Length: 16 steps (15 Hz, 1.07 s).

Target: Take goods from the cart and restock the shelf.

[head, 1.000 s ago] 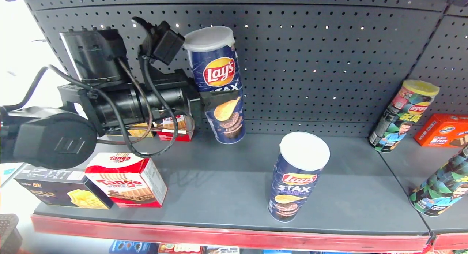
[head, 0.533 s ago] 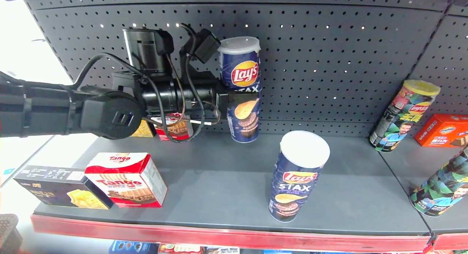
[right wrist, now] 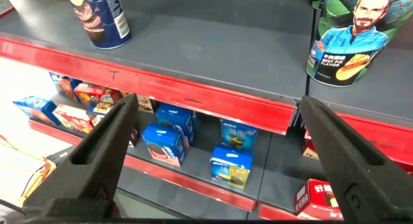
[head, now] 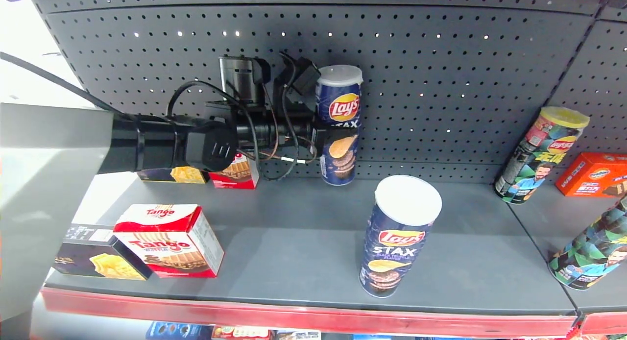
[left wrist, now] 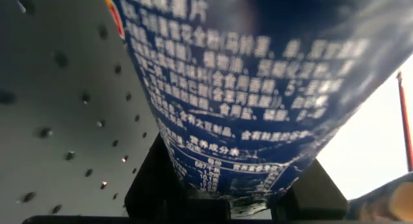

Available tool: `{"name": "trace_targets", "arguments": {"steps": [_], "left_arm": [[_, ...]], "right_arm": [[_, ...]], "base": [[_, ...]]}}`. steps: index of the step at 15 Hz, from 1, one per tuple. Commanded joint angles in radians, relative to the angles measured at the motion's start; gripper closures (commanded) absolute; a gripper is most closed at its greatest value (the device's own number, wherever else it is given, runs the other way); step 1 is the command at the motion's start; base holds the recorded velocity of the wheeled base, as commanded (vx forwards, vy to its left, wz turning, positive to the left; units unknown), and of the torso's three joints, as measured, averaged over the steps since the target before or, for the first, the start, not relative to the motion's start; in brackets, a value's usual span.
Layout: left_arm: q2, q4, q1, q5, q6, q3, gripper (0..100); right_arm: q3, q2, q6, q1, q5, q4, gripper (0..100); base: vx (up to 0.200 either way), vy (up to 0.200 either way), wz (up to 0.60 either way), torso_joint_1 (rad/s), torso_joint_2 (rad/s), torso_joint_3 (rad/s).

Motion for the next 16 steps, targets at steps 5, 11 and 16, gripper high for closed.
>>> {"name": "trace_targets", "arguments": {"steps": [5, 11, 16], "left_arm": [[0.066, 0.083, 0.000, -0.001, 0.028, -0.040, 100], [0.098, 0.067, -0.009, 0.006, 0.032, -0.064, 100], [0.098, 0.067, -0.032, 0.009, 0.058, -0.051, 100]], "right_arm": [[0.000, 0.001, -0.001, -0.001, 0.000, 0.000, 0], [0.000, 0.001, -0.001, 0.001, 0.000, 0.000, 0], [0.000, 0.001, -0.001, 0.001, 0.000, 0.000, 0]], "base": [[0.000, 0.000, 0.00, 0.000, 0.00, 0.000], [0.000, 0.000, 0.00, 0.000, 0.00, 0.000], [0.000, 0.000, 0.00, 0.000, 0.00, 0.000]]}}
